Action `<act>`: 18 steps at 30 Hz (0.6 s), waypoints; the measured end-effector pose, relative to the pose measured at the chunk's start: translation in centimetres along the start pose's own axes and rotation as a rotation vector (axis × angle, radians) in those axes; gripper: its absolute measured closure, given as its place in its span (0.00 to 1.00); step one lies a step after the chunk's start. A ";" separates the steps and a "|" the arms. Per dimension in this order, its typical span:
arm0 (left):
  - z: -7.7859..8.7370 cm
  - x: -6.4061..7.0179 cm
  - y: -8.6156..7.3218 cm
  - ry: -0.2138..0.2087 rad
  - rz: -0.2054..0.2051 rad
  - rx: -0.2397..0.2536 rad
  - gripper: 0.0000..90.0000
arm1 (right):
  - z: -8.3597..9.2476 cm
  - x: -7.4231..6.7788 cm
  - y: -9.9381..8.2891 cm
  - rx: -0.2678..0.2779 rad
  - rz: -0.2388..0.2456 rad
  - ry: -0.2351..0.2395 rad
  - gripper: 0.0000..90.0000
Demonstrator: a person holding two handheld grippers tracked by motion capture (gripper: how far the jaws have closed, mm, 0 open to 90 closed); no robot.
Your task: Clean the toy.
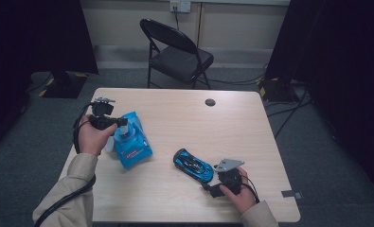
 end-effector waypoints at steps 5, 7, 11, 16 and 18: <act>0.2 0.5 0.1 -0.007 -0.006 -0.006 1.00 | 0.0 0.0 0.0 0.000 0.000 0.000 0.14; 0.2 0.7 0.1 -0.005 -0.004 -0.006 1.00 | 0.0 0.0 0.0 0.000 0.000 0.000 0.14; 0.6 1.0 0.3 -0.004 -0.008 -0.005 1.00 | 0.0 0.0 0.0 0.000 -0.001 0.000 0.14; 1.4 1.2 0.9 -0.001 -0.012 -0.004 1.00 | 0.0 0.0 0.0 0.001 0.001 0.000 0.14; 1.7 1.3 1.1 0.000 -0.008 0.001 1.00 | 0.0 0.0 0.0 0.001 0.001 0.000 0.14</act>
Point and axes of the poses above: each handheld gripper's, and its own axes: z roughly backward along the jaws, y roughly out of its top, x roughly to its right, the point moved 9 cm from there along -z, roughly forward along the jaws, and after that the axes turned 10 degrees about -z, right-handed, at the moved point
